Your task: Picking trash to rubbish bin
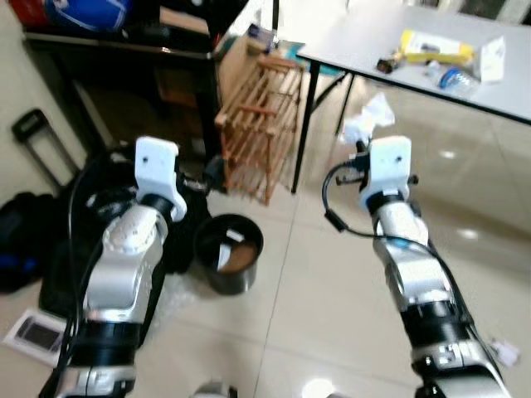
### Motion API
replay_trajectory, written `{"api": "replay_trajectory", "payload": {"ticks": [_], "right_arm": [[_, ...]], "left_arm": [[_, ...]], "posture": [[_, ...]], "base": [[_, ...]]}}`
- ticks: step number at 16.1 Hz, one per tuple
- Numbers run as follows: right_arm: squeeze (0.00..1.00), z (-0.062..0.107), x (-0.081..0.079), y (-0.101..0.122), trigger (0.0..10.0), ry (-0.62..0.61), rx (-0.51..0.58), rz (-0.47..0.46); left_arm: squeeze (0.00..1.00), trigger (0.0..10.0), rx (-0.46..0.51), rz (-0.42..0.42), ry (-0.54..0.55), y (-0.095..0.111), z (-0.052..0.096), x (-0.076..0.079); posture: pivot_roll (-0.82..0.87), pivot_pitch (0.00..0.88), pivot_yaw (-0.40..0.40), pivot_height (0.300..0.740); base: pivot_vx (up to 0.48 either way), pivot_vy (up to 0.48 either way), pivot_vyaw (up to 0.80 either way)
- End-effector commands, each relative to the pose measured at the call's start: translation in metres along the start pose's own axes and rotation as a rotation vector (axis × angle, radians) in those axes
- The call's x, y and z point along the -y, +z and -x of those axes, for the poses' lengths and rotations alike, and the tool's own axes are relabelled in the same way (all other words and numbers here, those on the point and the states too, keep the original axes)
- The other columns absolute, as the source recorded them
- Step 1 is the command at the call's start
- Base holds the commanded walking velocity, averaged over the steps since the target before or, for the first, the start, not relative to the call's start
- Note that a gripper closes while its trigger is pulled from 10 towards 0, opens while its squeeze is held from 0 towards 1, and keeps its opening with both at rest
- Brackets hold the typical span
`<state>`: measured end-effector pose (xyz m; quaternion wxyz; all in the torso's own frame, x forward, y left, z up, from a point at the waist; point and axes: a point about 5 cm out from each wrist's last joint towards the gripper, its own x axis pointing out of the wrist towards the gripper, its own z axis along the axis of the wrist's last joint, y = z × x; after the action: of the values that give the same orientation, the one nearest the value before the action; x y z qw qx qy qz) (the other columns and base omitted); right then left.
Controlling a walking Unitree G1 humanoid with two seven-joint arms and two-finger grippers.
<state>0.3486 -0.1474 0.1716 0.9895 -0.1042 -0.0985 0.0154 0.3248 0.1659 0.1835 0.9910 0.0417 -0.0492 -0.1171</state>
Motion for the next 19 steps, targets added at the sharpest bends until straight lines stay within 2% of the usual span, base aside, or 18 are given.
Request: {"api": "replay_trajectory", "payload": {"ticks": [1, 3, 7, 19], "right_arm": [[0.0, -0.0008, 0.0019, 0.0023, 10.0, -0.006, 0.009, 0.0], [0.0, -0.0009, 0.0021, 0.0023, 10.0, -0.006, 0.009, 0.0], [0.0, -0.0008, 0.002, 0.0017, 10.0, -0.005, 0.007, -0.002], [0.0, -0.0003, 0.0006, 0.0007, 10.0, 0.01, 0.003, -0.004]], "left_arm": [[0.0, 10.0, 0.01, -0.006, 0.0, 0.0021, 0.0002, 0.0], [0.0, 10.0, 0.001, -0.011, 0.001, 0.0003, 0.0008, 0.0], [0.0, 10.0, 0.004, -0.013, -0.001, -0.0002, 0.0015, -0.0013], [0.0, 10.0, -0.001, -0.012, 0.006, -0.0018, 0.0024, -0.002]], "posture": [[0.09, 0.106, 0.033, 0.74], [0.1, 0.106, 0.033, 0.74], [0.09, 0.107, 0.032, 0.74], [0.09, 0.112, 0.03, 0.74]], "base": [[0.0, 0.0, 0.8], [0.0, 0.0, 0.52], [0.139, 0.0, 0.0], [0.437, 0.0, 0.0]]}}
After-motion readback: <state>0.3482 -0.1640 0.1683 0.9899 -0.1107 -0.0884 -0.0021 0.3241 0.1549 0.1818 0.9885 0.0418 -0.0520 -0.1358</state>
